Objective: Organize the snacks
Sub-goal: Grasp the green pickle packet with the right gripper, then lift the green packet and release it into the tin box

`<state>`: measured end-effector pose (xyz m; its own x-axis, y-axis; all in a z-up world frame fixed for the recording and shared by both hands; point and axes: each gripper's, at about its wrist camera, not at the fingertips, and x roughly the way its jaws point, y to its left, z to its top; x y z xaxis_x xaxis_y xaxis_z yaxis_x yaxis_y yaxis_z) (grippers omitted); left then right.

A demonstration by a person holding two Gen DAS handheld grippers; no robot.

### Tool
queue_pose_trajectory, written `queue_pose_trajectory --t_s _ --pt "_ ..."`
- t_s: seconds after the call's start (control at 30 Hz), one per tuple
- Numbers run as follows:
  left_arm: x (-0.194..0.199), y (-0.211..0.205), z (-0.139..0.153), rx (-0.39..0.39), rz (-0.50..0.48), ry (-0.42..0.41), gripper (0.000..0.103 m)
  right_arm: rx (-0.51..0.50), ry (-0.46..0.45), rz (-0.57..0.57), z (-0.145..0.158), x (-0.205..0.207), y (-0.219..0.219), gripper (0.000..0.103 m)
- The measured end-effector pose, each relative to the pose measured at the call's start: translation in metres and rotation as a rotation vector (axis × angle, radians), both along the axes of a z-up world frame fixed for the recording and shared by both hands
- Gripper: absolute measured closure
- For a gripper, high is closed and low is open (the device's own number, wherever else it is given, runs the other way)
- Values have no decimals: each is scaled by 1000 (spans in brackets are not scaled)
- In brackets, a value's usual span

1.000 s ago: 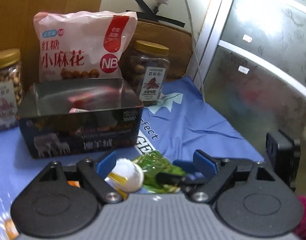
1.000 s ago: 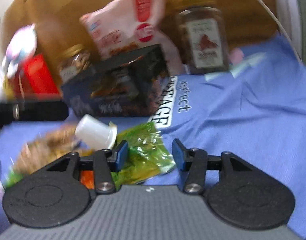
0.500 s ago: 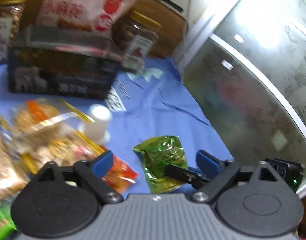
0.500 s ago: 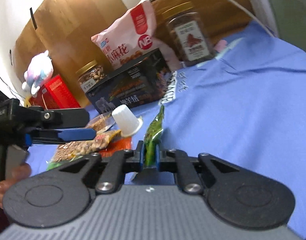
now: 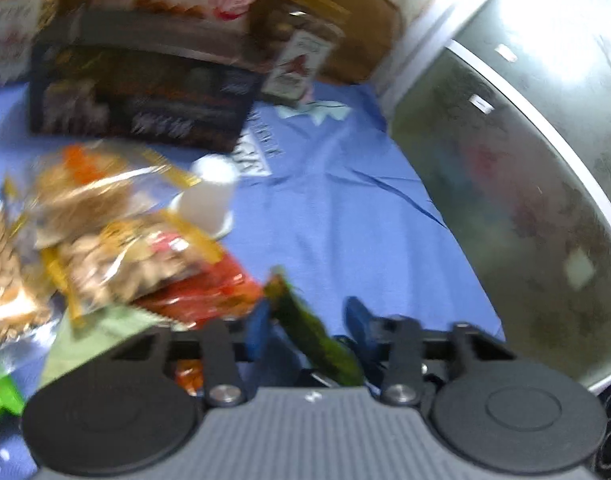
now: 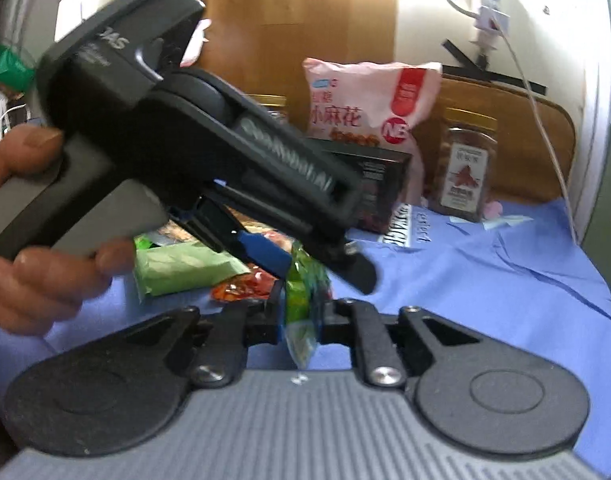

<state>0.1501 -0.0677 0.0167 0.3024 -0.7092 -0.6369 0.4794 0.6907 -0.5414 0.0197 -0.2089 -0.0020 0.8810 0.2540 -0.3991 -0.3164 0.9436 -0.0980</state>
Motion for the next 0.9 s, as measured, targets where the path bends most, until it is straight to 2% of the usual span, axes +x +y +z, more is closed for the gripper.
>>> queue_pose_trajectory --t_s 0.03,0.07,0.17,0.23,0.33,0.4,0.53,0.67,0.77,0.9 --pt "4 6 -5 -12 14 30 80 -6 20 5 -2 3 0 67" --pt "7 10 -9 -13 25 49 81 -16 31 3 -6 4 -1 55" --pt "9 17 -16 -48 35 74 81 -34 81 -3 -17 9 -1 54" --pt "9 18 -12 -52 30 62 81 0 113 -10 -18 11 -6 55" --pt "13 25 -5 -83 27 56 82 62 133 -19 -18 11 -11 84" --pt "16 28 4 -108 30 42 82 88 106 -22 -13 13 -13 92" --pt "24 33 38 -143 53 -41 82 128 13 -14 7 23 -11 92" --pt "46 39 72 -149 100 -129 82 141 -68 17 32 58 -14 92" --pt "72 40 83 -135 151 -172 82 179 -83 22 42 93 -21 92" --pt "118 43 82 -120 227 -164 81 179 -88 -3 44 142 -21 92"
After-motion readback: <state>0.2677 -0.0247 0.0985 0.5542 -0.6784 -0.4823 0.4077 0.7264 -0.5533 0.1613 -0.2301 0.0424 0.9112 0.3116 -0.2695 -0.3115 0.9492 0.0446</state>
